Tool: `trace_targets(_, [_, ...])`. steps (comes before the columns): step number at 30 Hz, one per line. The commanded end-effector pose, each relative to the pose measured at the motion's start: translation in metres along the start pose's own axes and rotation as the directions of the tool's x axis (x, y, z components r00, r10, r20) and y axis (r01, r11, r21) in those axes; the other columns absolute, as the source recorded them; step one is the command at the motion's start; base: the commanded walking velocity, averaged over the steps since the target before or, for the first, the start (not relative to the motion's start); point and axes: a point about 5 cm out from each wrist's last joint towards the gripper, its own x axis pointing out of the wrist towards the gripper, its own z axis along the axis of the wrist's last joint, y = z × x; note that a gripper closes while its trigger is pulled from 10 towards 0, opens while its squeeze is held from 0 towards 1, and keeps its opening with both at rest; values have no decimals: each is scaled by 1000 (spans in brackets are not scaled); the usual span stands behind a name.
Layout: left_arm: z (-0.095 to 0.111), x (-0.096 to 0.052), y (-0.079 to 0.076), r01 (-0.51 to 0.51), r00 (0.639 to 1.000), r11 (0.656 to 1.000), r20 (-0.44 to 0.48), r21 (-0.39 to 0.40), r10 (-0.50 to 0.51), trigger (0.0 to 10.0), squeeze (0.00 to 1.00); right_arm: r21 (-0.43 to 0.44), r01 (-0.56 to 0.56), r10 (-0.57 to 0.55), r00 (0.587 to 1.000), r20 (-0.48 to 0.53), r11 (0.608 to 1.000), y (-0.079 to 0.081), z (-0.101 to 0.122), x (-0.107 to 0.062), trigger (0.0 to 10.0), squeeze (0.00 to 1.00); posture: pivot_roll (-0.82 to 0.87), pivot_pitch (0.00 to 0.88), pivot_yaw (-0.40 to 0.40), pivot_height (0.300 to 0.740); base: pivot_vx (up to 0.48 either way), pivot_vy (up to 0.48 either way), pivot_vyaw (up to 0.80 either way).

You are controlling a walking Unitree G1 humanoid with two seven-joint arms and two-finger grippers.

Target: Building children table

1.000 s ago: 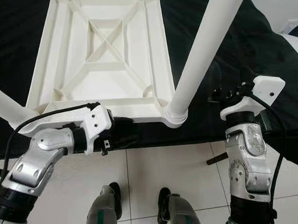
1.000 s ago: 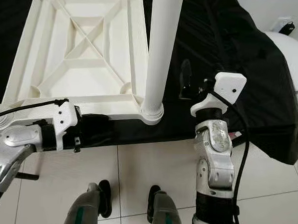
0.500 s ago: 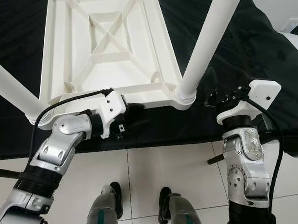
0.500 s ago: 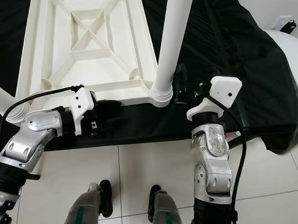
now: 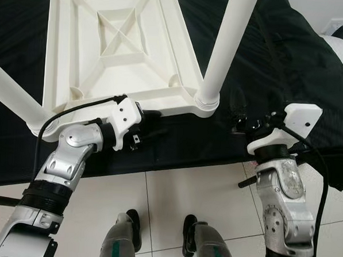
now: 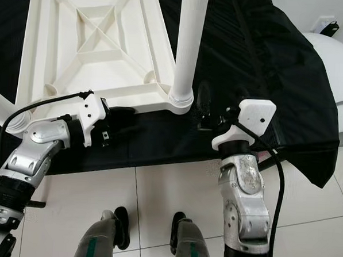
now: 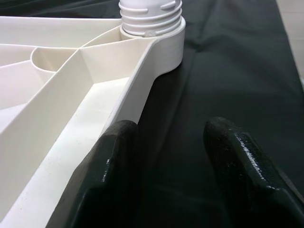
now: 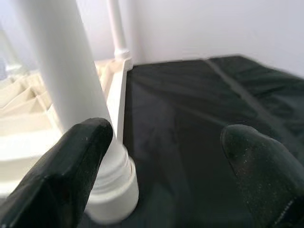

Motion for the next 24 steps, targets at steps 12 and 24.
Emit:
trace_targets(12, [7, -26, -35, 78, 997, 994, 14, -73, -77, 10000, 0, 36, -84, 86, 995, -56, 996, 8, -12, 1, 10000, 0, -47, 294, 12, 740, 0, 0, 0])
trace_targets(24, [23, -38, -51, 42, 998, 992, 58, -121, -35, 10000, 0, 73, -173, 179, 980, -90, 982, 14, -26, 12, 10000, 0, 6, 275, -21, 740, 0, 0, 0])
